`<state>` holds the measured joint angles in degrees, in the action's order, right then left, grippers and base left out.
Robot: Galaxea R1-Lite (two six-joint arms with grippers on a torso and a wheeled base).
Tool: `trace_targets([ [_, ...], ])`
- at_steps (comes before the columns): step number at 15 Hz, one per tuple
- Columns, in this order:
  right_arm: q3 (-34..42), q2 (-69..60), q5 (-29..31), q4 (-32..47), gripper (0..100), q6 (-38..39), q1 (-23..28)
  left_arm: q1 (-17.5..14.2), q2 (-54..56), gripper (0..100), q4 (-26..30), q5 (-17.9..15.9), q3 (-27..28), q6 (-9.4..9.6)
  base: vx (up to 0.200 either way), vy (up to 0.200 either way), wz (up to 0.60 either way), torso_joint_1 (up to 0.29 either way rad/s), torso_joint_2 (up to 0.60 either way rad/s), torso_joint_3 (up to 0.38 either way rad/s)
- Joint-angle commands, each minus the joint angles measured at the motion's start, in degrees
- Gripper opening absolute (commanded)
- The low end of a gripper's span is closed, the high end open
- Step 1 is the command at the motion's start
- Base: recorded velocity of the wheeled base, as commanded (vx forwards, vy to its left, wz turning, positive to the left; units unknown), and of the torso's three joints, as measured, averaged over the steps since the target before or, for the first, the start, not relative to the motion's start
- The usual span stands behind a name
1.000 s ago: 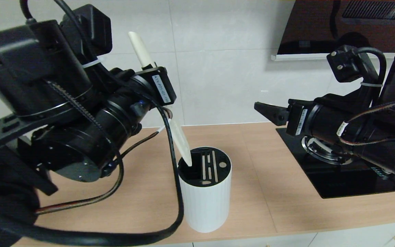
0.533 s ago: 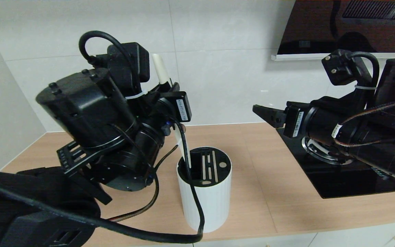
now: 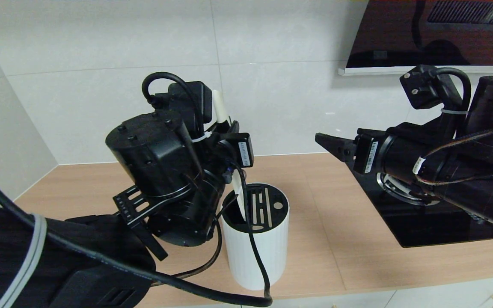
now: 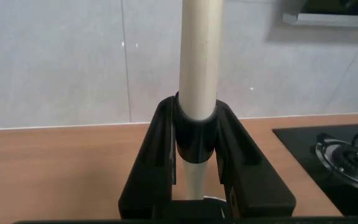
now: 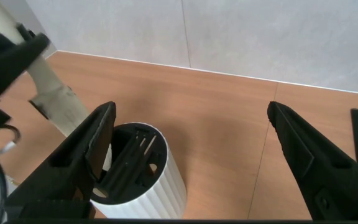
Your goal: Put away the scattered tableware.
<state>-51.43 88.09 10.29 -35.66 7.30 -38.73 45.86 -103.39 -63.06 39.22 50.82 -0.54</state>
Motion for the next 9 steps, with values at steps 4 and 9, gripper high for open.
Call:
trace_targets([
  [4, 0.0, 0.1, 0.0, 0.0, 100, -0.1, 0.0, 0.5, -1.4, 0, 0.2, 0.0, -0.9, -0.96, 0.0, 0.0, 0.0, 0.0, 0.0, 0.0],
  [9, 0.1, 0.1, 0.0, 0.0, 100, -0.1, 0.0, 1.2, -4.4, 0, 0.1, -0.1, -2.8, -1.05, 0.0, 0.0, 0.0, 0.0, 0.0, 0.0],
])
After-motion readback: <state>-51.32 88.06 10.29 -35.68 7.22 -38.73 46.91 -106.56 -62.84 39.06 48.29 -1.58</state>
